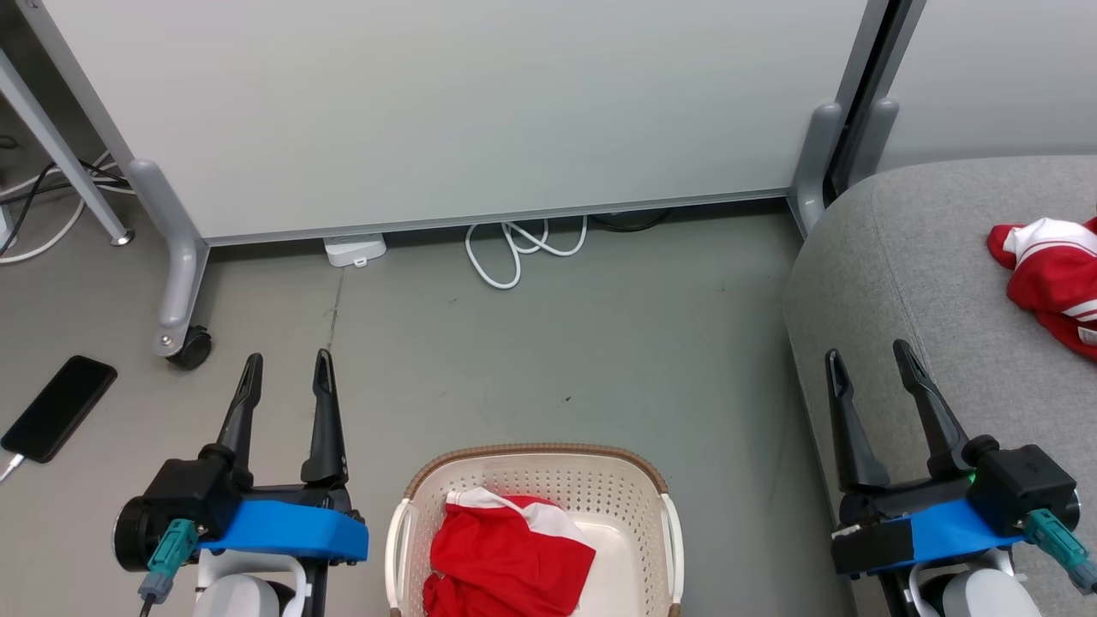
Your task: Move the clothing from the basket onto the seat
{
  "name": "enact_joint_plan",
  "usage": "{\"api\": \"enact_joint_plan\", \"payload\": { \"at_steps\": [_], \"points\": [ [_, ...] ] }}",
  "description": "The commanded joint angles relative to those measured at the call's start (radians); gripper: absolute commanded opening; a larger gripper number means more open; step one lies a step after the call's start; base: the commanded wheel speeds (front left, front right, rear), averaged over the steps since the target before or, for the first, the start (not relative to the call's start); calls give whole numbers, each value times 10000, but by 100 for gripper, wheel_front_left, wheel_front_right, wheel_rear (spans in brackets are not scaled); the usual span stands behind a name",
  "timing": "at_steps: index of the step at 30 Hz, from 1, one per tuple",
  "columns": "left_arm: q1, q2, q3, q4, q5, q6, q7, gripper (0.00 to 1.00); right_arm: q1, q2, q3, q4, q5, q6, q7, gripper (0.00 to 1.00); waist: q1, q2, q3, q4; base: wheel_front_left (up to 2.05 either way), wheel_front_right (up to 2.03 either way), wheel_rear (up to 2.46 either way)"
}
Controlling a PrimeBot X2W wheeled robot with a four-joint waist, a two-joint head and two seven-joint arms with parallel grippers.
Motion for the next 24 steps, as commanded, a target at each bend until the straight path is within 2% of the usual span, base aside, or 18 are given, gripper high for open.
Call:
{"api": "enact_joint_plan", "payload": {
  "at_steps": [1, 15, 20, 24],
  "points": [
    [38, -2, 60, -18, 83, -33, -26, 100, 125, 14, -12, -9, 0, 5, -39, 100, 0, -1, 21, -11, 0, 0, 0],
    [-73, -74, 40, 26, 208, -126, -26, 100, 42, 15, 1, 35, 46, 5, -39, 100, 0, -1, 90, -53, 0, 0, 0],
    [-290, -71, -228, 256, 267, -165, -26, 100, -7, 15, -10, -5, 41, 5, -39, 100, 0, -1, 114, -61, 0, 0, 0],
    [-691, 159, -617, 617, 351, -200, -26, 100, -167, 15, 18, -54, 37, 5, -39, 100, 0, -1, 228, -102, 0, 0, 0]
  ]
}}
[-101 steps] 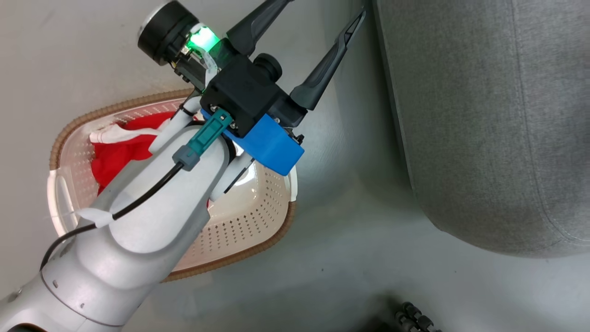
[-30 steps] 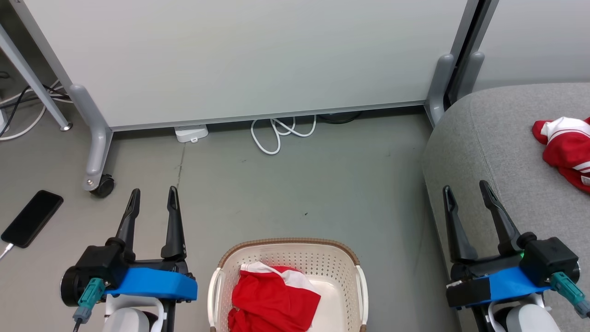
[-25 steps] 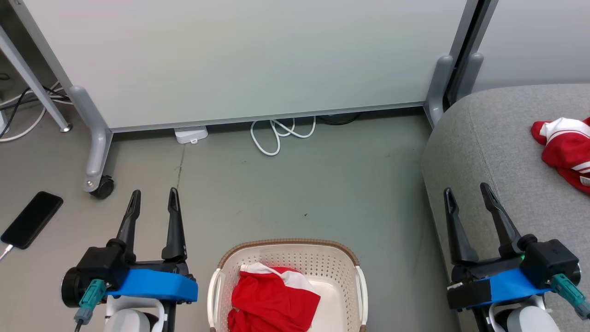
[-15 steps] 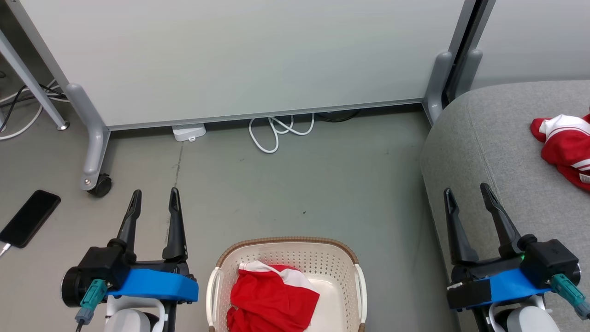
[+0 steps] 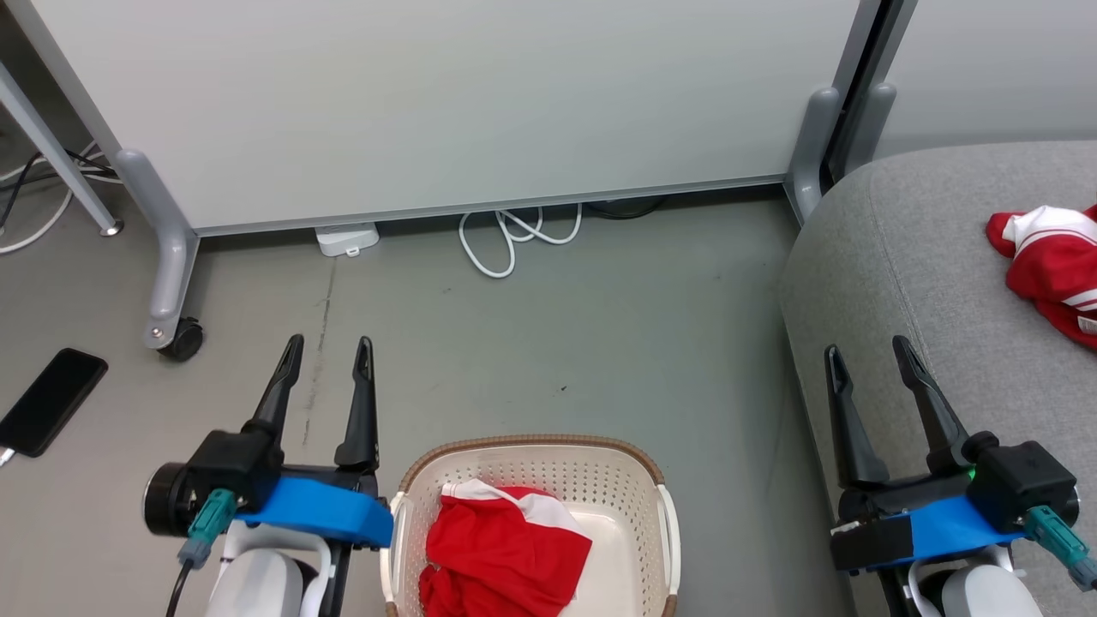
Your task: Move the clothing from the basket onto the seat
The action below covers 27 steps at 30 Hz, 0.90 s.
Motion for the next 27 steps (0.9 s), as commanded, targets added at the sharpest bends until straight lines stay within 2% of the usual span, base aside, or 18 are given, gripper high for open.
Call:
{"api": "enact_joint_plan", "payload": {
  "at_steps": [1, 13, 20, 27],
  "points": [
    [-190, 102, -51, 66, 17, -66, -26, 100, -127, 15, 9, -45, 29, 5, -39, 100, 0, -1, 30, -20, 0, 0, 0],
    [-2284, 1426, -2823, 2000, -752, -57, -26, 100, -753, 11, 242, -203, 31, 5, -39, 100, 0, -1, 875, -493, 0, 0, 0],
    [-3574, 1880, -4708, 3413, -1155, -57, -20, 100, -1508, 11, 345, -461, 102, 5, -39, 100, 0, -1, 1966, -905, 0, 0, 0],
    [-4896, 2094, -6967, 4784, -1415, -58, 54, 100, -2349, 11, 420, -759, 48, 5, -39, 100, 0, -1, 3261, -1171, 0, 0, 0]
  ]
}}
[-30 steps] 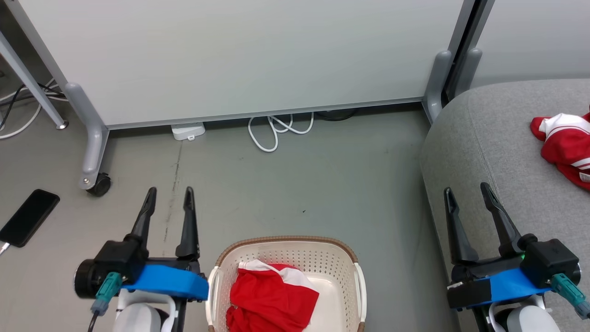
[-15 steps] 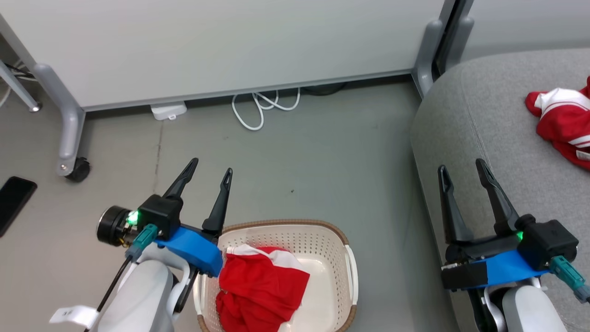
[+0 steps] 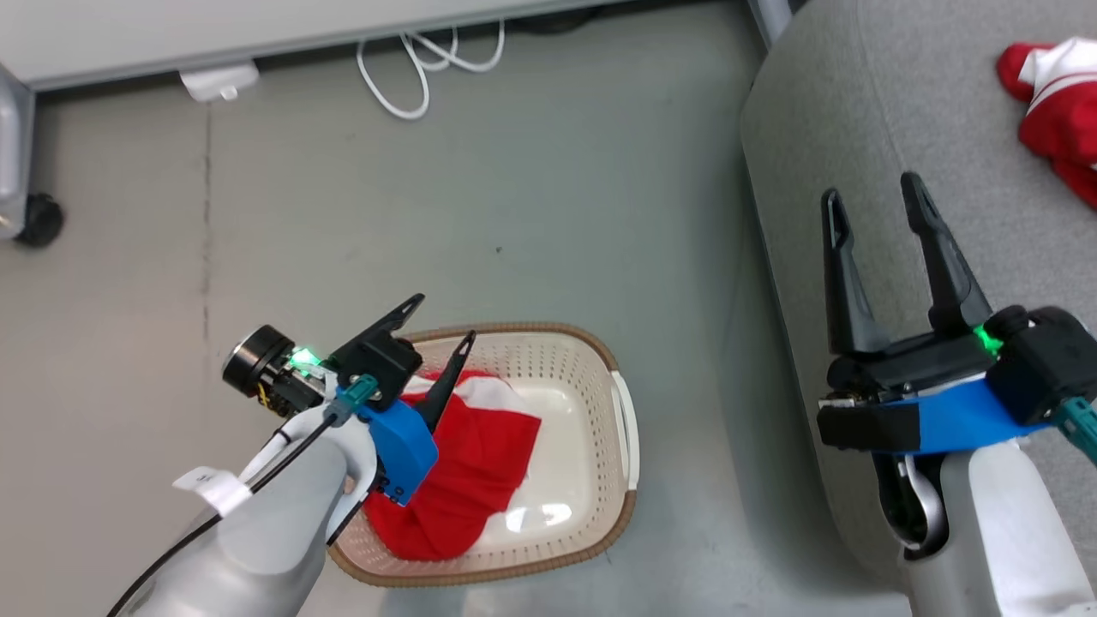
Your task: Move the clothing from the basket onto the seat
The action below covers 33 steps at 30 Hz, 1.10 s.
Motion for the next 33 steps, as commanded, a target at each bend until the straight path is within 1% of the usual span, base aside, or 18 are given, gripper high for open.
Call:
{"api": "enact_joint_plan", "payload": {
  "at_steps": [1, 4, 9, 14, 17, 22, 28, 31, 33],
  "points": [
    [-267, 28, -247, 149, -47, -14, 7, 100, -189, 9, 34, -56, 15, 5, -39, 100, -2, 0, 602, -216, 0, 0, 0],
    [-737, 131, -1333, 718, -154, -12, 107, 100, -555, 10, 152, -161, 68, 5, -39, 100, -2, 0, 1148, -373, 0, 0, 0],
    [-1370, 185, -2769, 1507, -459, -12, 209, 100, -1056, 7, 334, -320, 155, 5, -39, 100, -2, 0, 1986, -644, 0, 0, 0],
    [-1967, 180, -3892, 2227, -724, -13, 370, 100, -1466, 10, 425, -486, 213, 5, -38, 100, -2, 0, 2767, -855, 0, 0, 0],
    [-2282, 237, -4353, 2602, -681, -13, 454, 100, -1695, 7, 505, -607, 263, 5, -38, 100, -2, 0, 3237, -1043, 0, 0, 0],
    [-2522, 316, -4754, 3096, -15, -13, 1044, 100, -2036, 9, 571, -755, 326, 5, -38, 100, -2, 0, 3958, -1294, 0, 0, 0],
    [-2739, 514, -4808, 3552, 740, -13, 1908, 100, -2293, 9, 648, -937, 430, 5, -38, 100, -2, 0, 4780, -1558, 0, 0, 0],
    [-2921, 597, -4808, 3679, 1081, -13, 2104, 100, -2348, 9, 706, -996, 492, 5, -38, 100, -2, 0, 5079, -1648, 0, 0, 0],
    [-3003, 668, -4809, 3833, 1509, -13, 2253, 100, -2427, 9, 768, -1068, 529, 5, -38, 100, -2, 0, 5276, -1716, 0, 0, 0]
  ]
}}
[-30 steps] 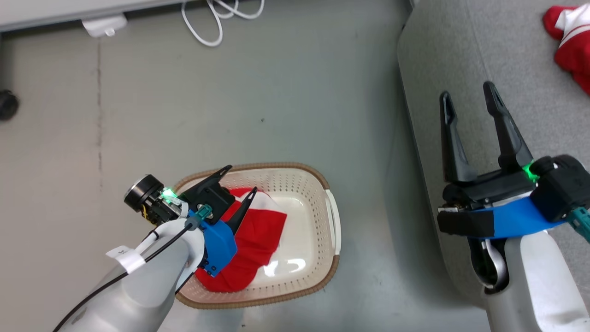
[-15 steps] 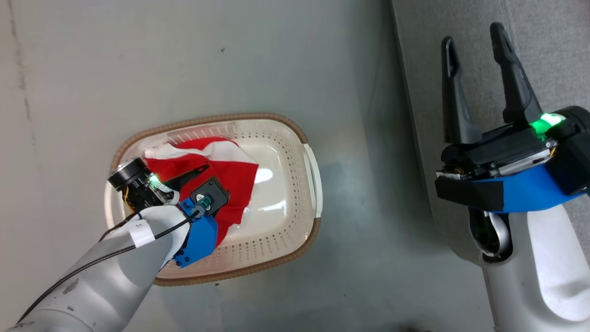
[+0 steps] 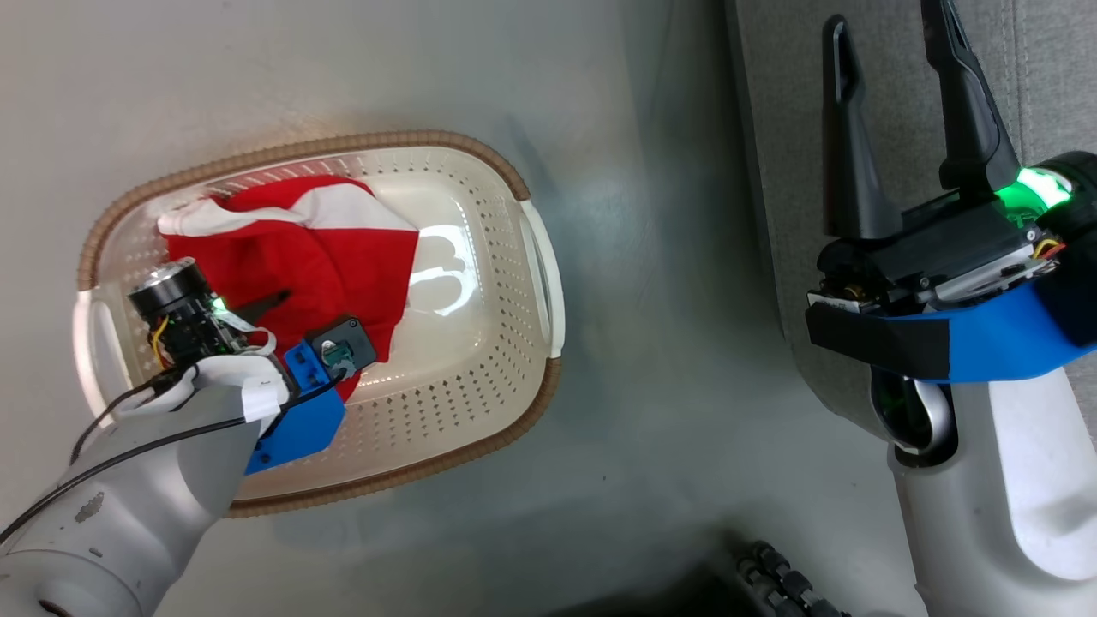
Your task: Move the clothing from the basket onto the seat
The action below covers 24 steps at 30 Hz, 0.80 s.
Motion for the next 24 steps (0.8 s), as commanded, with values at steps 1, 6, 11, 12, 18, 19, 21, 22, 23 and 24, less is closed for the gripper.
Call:
{"api": "enact_joint_plan", "payload": {
  "at_steps": [1, 6, 11, 12, 18, 19, 21, 22, 23, 24],
  "points": [
    [-80, 84, -25, 133, 319, -11, 150, 100, -241, 9, 38, -88, 93, 5, -38, 100, -2, 0, 286, -153, 0, 0, 0],
    [-342, 120, -23, 454, 972, -10, 367, 100, -314, 9, 89, -221, 106, 5, -38, 100, -2, 0, 701, -262, 0, 0, 0],
    [-807, 101, -24, 683, 989, -10, 391, 100, -403, 9, 23, -427, -35, 5, -38, 100, -2, 0, 1178, -272, 0, 0, 0],
    [-936, 95, -24, 717, 1049, -10, 360, 100, -427, 9, 10, -478, -70, 5, -38, 100, -2, 0, 1280, -274, 0, 0, 0],
    [-1350, 80, -24, 880, 844, -10, 291, 100, -464, 9, 22, -801, -165, 5, -38, 100, -2, 0, 1721, -333, 0, 0, 0],
    [-1462, 103, -25, 938, 814, -10, 302, 100, -481, 9, 34, -966, -218, 5, -38, 100, -2, 0, 1848, -367, 0, 0, 0],
    [-1545, 110, -25, 988, 802, -10, 330, 100, -469, 9, 3, -1122, -224, 5, -38, 100, -2, 0, 1928, -379, 0, 0, 0],
    [-1578, 119, -25, 1010, 794, -10, 356, 100, -462, 9, -4, -1202, -233, 5, -38, 100, -2, 0, 1969, -390, 0, 0, 0],
    [-1594, 127, -25, 1033, 811, -10, 391, 100, -465, 9, -10, -1267, -257, 5, -38, 100, -2, 0, 1992, -397, 0, 0, 0],
    [-1589, 129, -25, 1057, 778, -8, 443, 100, -463, 9, -8, -1334, -278, 5, -38, 100, -2, 0, 2008, -405, 0, 0, 0]
  ]
}}
